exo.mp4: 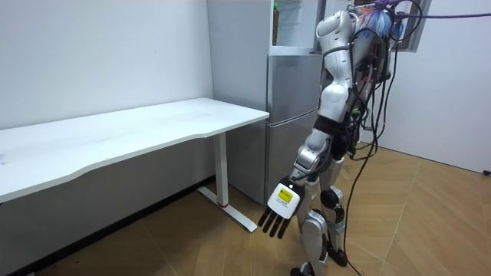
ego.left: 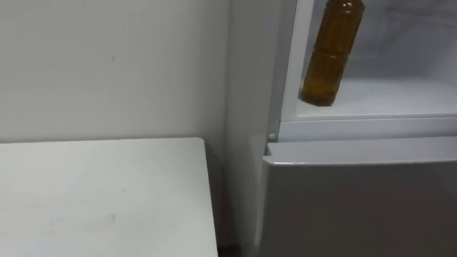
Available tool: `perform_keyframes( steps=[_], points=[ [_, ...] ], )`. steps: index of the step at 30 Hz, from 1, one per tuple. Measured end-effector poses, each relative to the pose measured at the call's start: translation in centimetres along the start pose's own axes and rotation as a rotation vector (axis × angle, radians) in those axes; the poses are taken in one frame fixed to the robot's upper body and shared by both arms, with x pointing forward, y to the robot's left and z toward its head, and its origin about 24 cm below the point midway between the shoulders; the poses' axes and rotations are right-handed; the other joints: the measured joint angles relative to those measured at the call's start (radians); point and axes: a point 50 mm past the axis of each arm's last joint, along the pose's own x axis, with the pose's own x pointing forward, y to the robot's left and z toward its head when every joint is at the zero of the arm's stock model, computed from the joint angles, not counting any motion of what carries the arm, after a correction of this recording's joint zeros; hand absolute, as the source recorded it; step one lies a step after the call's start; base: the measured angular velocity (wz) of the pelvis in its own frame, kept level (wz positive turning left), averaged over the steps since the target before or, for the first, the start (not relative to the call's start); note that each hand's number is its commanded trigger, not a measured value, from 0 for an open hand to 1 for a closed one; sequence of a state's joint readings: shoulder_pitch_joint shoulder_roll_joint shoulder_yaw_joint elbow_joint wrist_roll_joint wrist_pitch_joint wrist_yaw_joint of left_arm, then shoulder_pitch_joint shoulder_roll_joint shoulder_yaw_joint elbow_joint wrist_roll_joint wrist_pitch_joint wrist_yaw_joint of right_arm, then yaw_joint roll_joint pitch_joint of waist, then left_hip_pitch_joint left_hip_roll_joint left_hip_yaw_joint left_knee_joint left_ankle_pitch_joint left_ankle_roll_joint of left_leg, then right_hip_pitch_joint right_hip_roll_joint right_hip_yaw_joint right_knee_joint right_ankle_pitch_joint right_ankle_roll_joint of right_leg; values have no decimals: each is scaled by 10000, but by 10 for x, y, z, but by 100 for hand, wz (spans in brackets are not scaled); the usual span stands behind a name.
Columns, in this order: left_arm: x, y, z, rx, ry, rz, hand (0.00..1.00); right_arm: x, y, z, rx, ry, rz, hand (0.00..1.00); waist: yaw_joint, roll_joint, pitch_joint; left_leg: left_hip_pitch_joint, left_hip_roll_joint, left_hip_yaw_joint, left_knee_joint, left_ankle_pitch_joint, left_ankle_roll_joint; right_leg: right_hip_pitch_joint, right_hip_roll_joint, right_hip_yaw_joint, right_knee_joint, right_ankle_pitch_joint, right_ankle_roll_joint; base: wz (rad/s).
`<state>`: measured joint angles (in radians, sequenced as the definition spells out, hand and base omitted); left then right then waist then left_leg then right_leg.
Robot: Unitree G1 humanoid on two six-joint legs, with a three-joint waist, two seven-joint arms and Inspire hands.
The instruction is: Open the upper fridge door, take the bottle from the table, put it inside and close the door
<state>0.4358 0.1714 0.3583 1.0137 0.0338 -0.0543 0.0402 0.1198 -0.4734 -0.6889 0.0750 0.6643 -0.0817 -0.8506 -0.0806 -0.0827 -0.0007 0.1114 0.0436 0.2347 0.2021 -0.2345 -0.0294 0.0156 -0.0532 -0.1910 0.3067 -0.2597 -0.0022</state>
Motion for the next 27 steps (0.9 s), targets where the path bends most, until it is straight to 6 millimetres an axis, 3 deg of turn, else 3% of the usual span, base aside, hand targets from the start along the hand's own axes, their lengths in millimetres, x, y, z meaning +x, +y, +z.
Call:
perform_keyframes(
  steps=[8,27],
  points=[
    [2,-7,4,-56,-111,-241,0,-12,12,1,-30,196,389,0,21,-59,35,13,-60,63,-53,1,2,-283,-26,272,374,-126,-8,-11],
    [2,-10,-3,-90,62,-371,0,-36,14,2,583,261,530,0,52,-65,87,-56,-38,67,36,1,2,-325,-11,288,377,-151,-33,0]
  ],
)
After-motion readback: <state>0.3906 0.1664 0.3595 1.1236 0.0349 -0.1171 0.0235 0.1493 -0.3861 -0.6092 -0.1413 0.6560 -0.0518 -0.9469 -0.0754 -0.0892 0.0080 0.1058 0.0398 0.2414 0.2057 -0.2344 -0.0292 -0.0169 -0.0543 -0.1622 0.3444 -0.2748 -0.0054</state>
